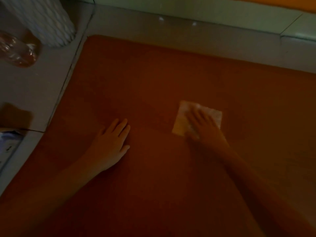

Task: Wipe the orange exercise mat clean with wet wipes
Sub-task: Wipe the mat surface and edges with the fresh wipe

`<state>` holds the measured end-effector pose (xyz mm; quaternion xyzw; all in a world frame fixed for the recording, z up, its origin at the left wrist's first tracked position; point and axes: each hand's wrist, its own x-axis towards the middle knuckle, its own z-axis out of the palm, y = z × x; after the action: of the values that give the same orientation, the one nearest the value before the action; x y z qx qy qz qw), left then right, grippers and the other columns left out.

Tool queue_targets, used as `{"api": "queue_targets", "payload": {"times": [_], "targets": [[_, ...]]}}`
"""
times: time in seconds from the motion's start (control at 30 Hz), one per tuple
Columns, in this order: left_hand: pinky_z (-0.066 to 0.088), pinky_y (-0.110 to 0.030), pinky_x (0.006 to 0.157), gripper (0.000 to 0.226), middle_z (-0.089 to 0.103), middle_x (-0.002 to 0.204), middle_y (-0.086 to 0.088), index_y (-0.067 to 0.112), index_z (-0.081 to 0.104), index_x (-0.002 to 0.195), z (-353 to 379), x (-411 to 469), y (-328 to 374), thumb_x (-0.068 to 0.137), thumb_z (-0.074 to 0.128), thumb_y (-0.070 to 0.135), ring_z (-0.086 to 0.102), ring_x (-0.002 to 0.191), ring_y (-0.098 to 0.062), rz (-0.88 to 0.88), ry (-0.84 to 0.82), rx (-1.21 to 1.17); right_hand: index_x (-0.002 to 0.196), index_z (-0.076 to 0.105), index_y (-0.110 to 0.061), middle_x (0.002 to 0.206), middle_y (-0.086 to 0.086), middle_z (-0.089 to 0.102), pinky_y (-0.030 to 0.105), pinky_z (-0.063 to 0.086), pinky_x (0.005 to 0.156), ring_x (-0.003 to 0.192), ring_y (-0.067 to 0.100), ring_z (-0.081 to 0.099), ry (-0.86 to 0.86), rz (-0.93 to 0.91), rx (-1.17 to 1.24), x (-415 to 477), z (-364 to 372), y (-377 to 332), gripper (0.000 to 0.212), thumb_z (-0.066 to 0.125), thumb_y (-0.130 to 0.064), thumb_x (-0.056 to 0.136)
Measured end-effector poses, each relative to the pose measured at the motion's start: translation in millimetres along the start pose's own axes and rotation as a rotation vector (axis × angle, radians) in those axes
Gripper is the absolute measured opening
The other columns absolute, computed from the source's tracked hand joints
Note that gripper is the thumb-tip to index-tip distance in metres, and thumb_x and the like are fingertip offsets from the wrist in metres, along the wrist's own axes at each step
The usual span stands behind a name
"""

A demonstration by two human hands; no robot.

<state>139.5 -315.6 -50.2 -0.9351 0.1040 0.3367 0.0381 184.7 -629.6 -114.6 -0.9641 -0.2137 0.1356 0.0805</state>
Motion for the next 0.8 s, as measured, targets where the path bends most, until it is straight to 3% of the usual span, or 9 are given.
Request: {"api": "queue_targets", "payload": {"times": [0.13,0.2,0.3,0.37,0.43,0.57,0.63,0.77,0.8], "targets": [[0.002,-0.044,0.119,0.069,-0.020,0.159,0.002,0.021,-0.006,0.154,0,-5,4,0.100,0.021,0.054,-0.016,0.147,-0.020,-0.012,-0.018,-0.003,0.153,-0.007,-0.025,0.159,0.006,-0.017,0.049,-0.007,0.117,0.146,0.027,-0.015,0.020,0.534,0.150,4,-1,-1,0.060,0.016,-0.046,0.102],[0.002,-0.045,0.119,0.071,-0.021,0.159,0.000,0.020,-0.007,0.154,0,-8,9,0.099,0.021,0.056,-0.016,0.147,-0.022,-0.028,-0.051,-0.017,0.152,-0.012,-0.026,0.158,0.005,-0.021,0.050,-0.010,0.117,0.144,0.026,-0.022,0.011,0.470,0.138,-2,5,-28,0.058,0.013,-0.042,0.102],[0.001,-0.046,0.119,0.075,-0.022,0.159,-0.002,0.018,-0.008,0.154,1,-14,18,0.099,0.025,0.057,-0.016,0.147,-0.026,-0.032,-0.085,-0.024,0.144,-0.019,-0.033,0.153,-0.002,-0.027,0.047,-0.014,0.116,0.141,0.024,-0.027,-0.097,0.079,0.109,-36,10,-70,0.060,-0.003,-0.051,0.089],[-0.001,-0.046,0.119,0.075,-0.021,0.159,-0.003,0.018,-0.007,0.154,3,-19,22,0.099,0.028,0.056,-0.015,0.147,-0.028,-0.026,-0.088,-0.006,0.144,-0.016,-0.036,0.152,-0.008,-0.027,0.040,-0.017,0.114,0.141,0.019,-0.028,-0.175,-0.083,0.138,-68,14,-76,0.060,-0.012,-0.058,0.088],[-0.001,-0.046,0.119,0.074,-0.020,0.160,-0.003,0.019,-0.005,0.154,4,-25,26,0.100,0.029,0.054,-0.014,0.147,-0.028,-0.011,-0.083,-0.013,0.144,-0.015,-0.037,0.151,-0.011,-0.026,0.039,-0.013,0.117,0.140,0.014,-0.028,-0.177,-0.046,0.117,-89,14,-58,0.062,-0.014,-0.062,0.087],[-0.002,-0.045,0.119,0.068,-0.016,0.160,0.003,0.023,-0.001,0.155,9,-34,39,0.100,0.029,0.052,-0.014,0.147,-0.024,0.069,-0.061,-0.045,0.144,-0.022,-0.027,0.154,-0.003,-0.026,0.046,-0.007,0.118,0.139,0.017,-0.027,-0.142,0.347,0.058,-114,10,-11,0.061,0.022,-0.039,0.103],[-0.002,-0.044,0.119,0.064,-0.015,0.160,0.005,0.024,0.000,0.155,16,-39,48,0.102,0.027,0.047,-0.014,0.147,-0.024,0.098,-0.040,-0.044,0.145,-0.022,-0.024,0.156,0.003,-0.024,0.045,-0.012,0.114,0.139,0.021,-0.027,-0.107,0.463,0.063,-120,13,-16,0.062,0.023,-0.035,0.104],[0.001,-0.044,0.119,0.059,-0.012,0.161,0.005,0.024,0.000,0.155,27,-42,58,0.104,0.023,0.043,-0.012,0.148,-0.024,0.076,0.028,-0.038,0.139,-0.031,-0.027,0.151,-0.001,-0.031,0.050,-0.008,0.115,0.141,0.025,-0.026,-0.176,0.292,0.131,-139,24,-68,0.060,-0.005,-0.041,0.087],[0.002,-0.044,0.119,0.059,-0.011,0.161,0.005,0.024,0.000,0.155,28,-41,58,0.104,0.022,0.043,-0.010,0.148,-0.024,0.065,0.034,-0.037,0.139,-0.029,-0.031,0.150,-0.005,-0.030,0.047,-0.011,0.115,0.141,0.022,-0.027,-0.186,0.240,0.193,-145,24,-80,0.054,-0.004,-0.040,0.092]]}}
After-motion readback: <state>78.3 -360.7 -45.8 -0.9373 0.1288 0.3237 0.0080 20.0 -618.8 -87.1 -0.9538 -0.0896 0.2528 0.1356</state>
